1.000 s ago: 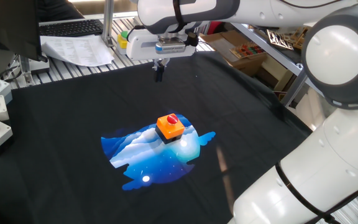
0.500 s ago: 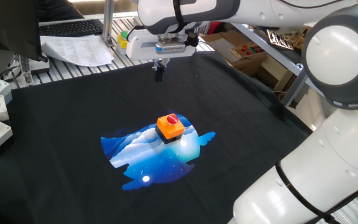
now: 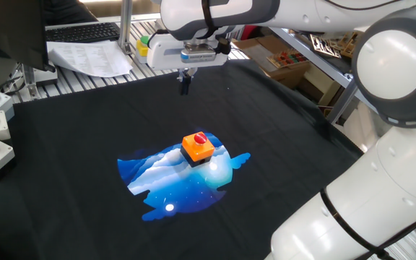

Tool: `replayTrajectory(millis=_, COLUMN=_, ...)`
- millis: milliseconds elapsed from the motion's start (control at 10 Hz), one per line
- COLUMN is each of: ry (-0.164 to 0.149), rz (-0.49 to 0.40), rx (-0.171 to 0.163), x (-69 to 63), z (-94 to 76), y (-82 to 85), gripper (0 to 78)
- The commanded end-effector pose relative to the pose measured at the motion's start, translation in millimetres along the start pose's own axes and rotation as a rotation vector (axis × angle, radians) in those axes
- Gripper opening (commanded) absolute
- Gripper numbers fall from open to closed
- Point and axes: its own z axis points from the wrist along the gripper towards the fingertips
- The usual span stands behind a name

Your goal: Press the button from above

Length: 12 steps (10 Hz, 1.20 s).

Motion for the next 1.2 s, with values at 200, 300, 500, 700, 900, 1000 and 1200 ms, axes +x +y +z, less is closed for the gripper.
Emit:
replayTrajectory(millis=200, ry=-0.003, rz=0.013, rx=-0.01, x=-0.7, z=-1.4, y=-0.1, gripper=0.0)
replayTrajectory(millis=300, ry=-0.002, rz=0.013, rx=-0.009, x=-1.0, z=-1.2, y=-0.3, gripper=0.0)
replayTrajectory(millis=500, ry=-0.002, rz=0.014, rx=-0.008, x=-1.5, z=-1.0, y=-0.6, gripper=0.0)
replayTrajectory(millis=700, ry=0.0, rz=0.011, rx=-0.01, x=-2.5, z=-0.6, y=-1.4, gripper=0.0)
replayTrajectory(millis=900, ry=0.008, rz=0.005, rx=-0.01, x=-5.4, z=0.5, y=-3.9, gripper=0.0)
replayTrajectory(millis=1000, ry=0.014, rz=-0.002, rx=-0.008, x=-8.3, z=1.6, y=-6.7, gripper=0.0)
replayTrajectory(millis=1200, ry=0.019, rz=-0.007, rx=-0.007, x=-12.8, z=3.4, y=-11.0, gripper=0.0)
